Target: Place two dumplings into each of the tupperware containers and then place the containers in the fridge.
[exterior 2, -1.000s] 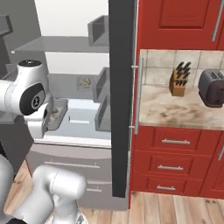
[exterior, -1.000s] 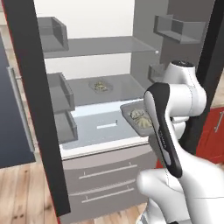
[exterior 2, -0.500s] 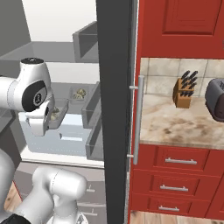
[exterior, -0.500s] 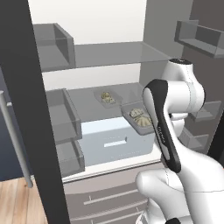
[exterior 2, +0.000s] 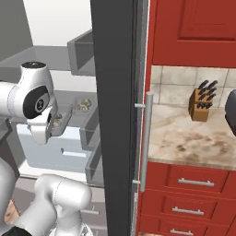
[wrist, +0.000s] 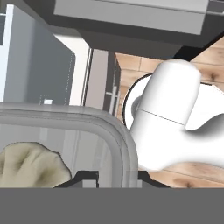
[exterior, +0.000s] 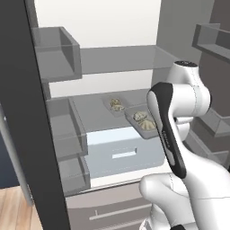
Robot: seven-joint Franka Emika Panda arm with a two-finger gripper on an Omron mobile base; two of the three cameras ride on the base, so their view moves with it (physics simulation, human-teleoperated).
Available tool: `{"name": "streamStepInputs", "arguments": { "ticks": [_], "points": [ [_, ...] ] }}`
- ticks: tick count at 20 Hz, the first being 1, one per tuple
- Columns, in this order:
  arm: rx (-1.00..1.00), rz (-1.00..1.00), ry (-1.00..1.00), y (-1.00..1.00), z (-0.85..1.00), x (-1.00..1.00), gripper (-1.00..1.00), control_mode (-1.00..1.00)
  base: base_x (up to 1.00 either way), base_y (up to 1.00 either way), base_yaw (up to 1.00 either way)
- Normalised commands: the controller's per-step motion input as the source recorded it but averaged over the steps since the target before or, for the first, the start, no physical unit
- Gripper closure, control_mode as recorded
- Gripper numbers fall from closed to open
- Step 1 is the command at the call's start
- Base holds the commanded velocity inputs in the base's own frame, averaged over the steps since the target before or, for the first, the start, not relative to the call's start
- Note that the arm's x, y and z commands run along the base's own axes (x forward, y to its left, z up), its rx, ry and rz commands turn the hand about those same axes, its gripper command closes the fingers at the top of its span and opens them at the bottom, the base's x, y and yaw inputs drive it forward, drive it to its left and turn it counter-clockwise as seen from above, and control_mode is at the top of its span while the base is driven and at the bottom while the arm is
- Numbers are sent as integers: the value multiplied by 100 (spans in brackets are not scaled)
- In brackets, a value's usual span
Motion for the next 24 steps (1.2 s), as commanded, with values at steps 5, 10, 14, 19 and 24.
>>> {"name": "streamStepInputs", "arguments": {
  "ticks": [5,10,14,19,24],
  "points": [
    [0,0,0,0,0,0,100,100,33,1,16],
    [0,0,0,0,0,-2,100,-100,1,0,1],
    [0,0,-20,0,2,-61,100,-100,0,0,0],
    [0,-1,-75,0,26,-74,100,-100,0,0,0],
    [6,-9,-43,-2,57,20,100,-100,0,0,0]
  ]
}}
